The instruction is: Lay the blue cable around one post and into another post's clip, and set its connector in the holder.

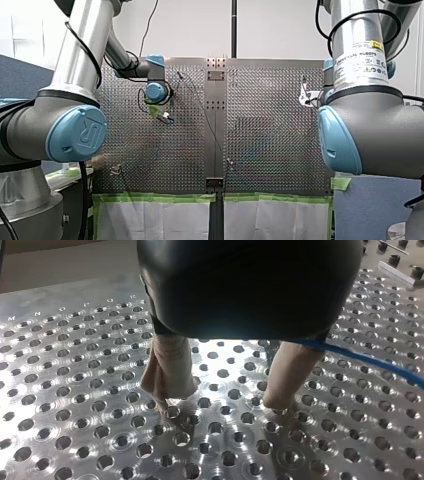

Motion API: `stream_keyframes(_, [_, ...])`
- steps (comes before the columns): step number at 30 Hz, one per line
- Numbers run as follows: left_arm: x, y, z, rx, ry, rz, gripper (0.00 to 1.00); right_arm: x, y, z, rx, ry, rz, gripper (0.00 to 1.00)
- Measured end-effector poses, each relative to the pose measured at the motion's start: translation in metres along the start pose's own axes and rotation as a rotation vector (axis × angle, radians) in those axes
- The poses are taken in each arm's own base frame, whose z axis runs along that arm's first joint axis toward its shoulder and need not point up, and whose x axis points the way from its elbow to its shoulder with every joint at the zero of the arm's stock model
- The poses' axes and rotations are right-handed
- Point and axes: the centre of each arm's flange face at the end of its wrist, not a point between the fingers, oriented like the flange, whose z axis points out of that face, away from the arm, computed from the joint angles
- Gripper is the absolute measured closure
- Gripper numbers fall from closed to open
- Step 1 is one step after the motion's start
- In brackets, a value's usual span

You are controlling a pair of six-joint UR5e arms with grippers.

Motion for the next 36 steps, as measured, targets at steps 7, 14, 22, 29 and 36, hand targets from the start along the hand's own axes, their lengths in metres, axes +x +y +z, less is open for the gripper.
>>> stream_keyframes(7, [-0.001, 0.000, 0.001, 0.001, -0.002, 0.000, 0.02, 0.000, 0.005, 0.006, 0.023, -0.026, 0.004, 1.00])
stream_keyframes(14, [-0.002, 0.001, 0.001, 0.000, -0.004, 0.000, 0.02, 0.003, 0.009, 0.009, 0.022, -0.022, 0.002, 1.00])
stream_keyframes(22, [-0.002, 0.001, 0.001, -0.001, -0.003, 0.000, 0.02, -0.004, 0.016, 0.015, 0.022, -0.029, 0.002, 1.00])
stream_keyframes(29, [-0.002, 0.001, 0.001, -0.001, -0.003, 0.001, 0.02, -0.005, 0.016, 0.018, 0.043, -0.030, -0.002, 1.00])
stream_keyframes(36, [-0.002, 0.001, 0.001, 0.000, -0.004, 0.002, 0.02, -0.003, 0.016, 0.020, 0.061, -0.023, -0.004, 1.00])
